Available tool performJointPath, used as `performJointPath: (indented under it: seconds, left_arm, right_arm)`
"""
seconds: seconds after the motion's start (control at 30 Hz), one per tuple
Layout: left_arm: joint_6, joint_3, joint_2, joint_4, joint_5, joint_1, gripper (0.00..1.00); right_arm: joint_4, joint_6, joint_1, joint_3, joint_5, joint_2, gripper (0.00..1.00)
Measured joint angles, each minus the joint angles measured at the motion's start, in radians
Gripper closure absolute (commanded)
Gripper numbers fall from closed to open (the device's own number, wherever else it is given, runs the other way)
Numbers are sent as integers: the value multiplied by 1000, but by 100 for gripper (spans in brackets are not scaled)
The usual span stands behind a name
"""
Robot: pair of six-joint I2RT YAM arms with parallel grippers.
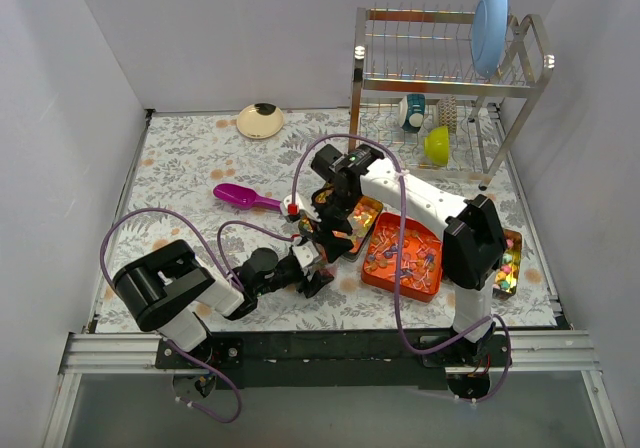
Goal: Pack the candies
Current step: Screw the bottle lid onto the packing bottle.
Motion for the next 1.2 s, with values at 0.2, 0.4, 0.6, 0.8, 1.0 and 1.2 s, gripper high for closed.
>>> performJointPath:
  seconds: [0.2, 0.4, 0.6, 0.8, 1.0, 1.2]
  left_arm:
    - [0, 0, 0, 0, -1, 0, 100]
    - [0, 0, 0, 0, 0, 0, 100]
    - [0, 2, 1, -2, 11, 0, 100]
    - [0, 6, 5, -2, 20, 0, 100]
    - [-1, 8, 6, -2, 22, 0, 100]
    - [-4, 15, 13, -4, 2, 7, 100]
  right_arm:
    - [2, -14, 21, 0, -4, 12, 28]
    - [20, -26, 20, -38, -6, -16, 29]
    - [53, -39, 18, -97, 16, -68, 29]
    - [61, -42, 11, -141, 49, -107, 29]
    - [42, -44, 6, -225, 96, -175, 30]
    - [-41, -35, 8, -266, 76, -227, 30]
